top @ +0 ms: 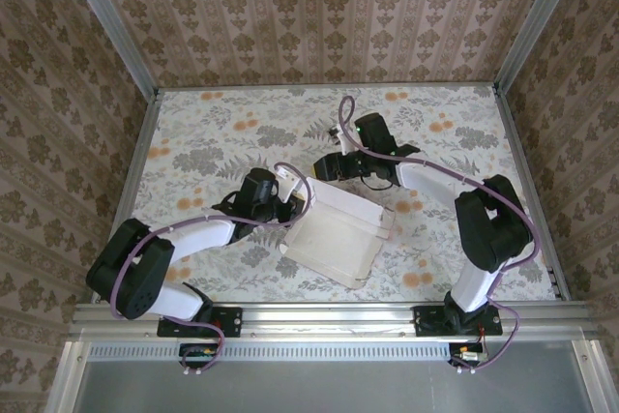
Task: Fold the paper box
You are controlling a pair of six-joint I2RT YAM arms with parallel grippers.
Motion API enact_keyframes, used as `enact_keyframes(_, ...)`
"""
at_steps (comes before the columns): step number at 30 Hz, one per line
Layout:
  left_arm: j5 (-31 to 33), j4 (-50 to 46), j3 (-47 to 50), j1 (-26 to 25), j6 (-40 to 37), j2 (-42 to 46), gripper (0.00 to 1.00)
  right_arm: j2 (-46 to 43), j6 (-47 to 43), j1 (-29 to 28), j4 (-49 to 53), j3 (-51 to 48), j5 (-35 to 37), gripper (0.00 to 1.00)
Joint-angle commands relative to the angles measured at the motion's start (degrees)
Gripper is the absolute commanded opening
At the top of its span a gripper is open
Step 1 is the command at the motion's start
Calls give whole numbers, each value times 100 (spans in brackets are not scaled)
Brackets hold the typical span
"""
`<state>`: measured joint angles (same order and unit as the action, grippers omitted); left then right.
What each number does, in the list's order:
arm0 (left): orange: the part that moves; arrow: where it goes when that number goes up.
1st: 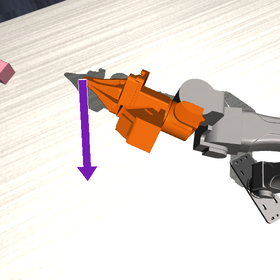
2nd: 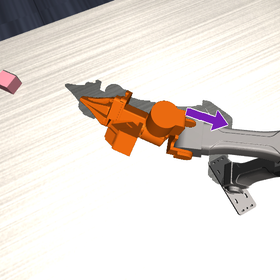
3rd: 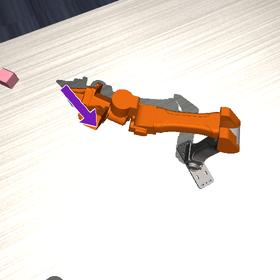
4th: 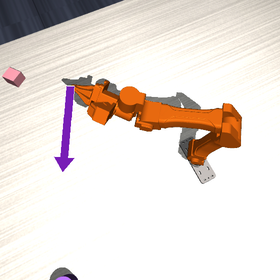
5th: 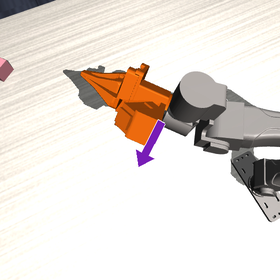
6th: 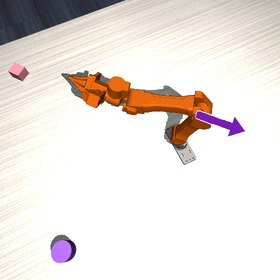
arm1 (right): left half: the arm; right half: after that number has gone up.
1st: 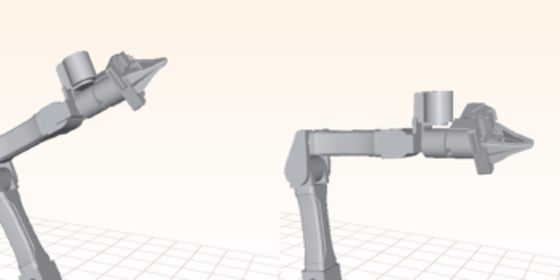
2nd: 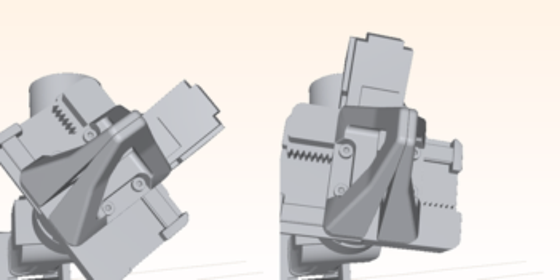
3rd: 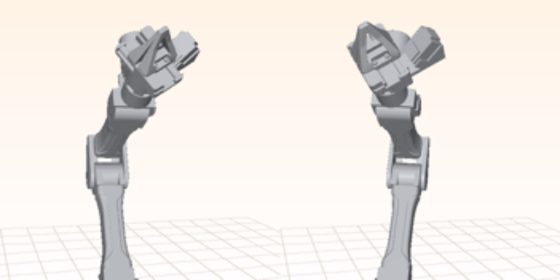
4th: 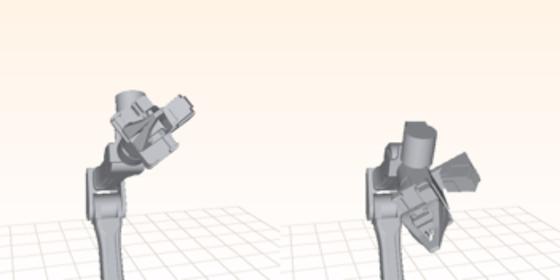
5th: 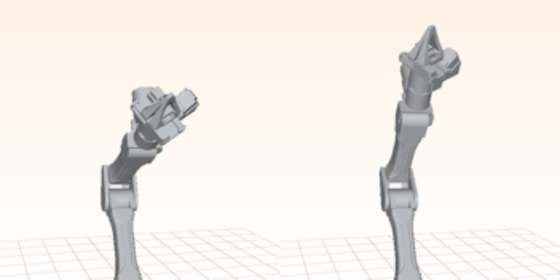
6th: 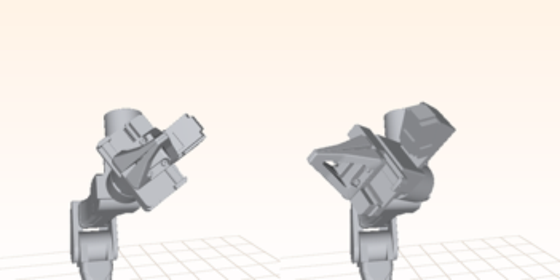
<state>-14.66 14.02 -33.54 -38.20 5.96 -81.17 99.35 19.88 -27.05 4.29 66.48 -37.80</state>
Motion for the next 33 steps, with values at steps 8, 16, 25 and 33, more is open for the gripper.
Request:
enact_keyframes(8,58,-274,-187,-148,-120,-197,9,272,173,-133,-500,-223,-137,51)
enact_keyframes(16,85,-336,-263,-225,-152,-224,8,359,341,-169,-901,-413,42,55)
enact_keyframes(25,69,-419,-326,-270,-182,-211,9,373,605,-170,-1474,-701,119,58)
enact_keyframes(33,59,-595,-382,-280,-206,-54,12,308,605,-169,-1546,-872,141,56)
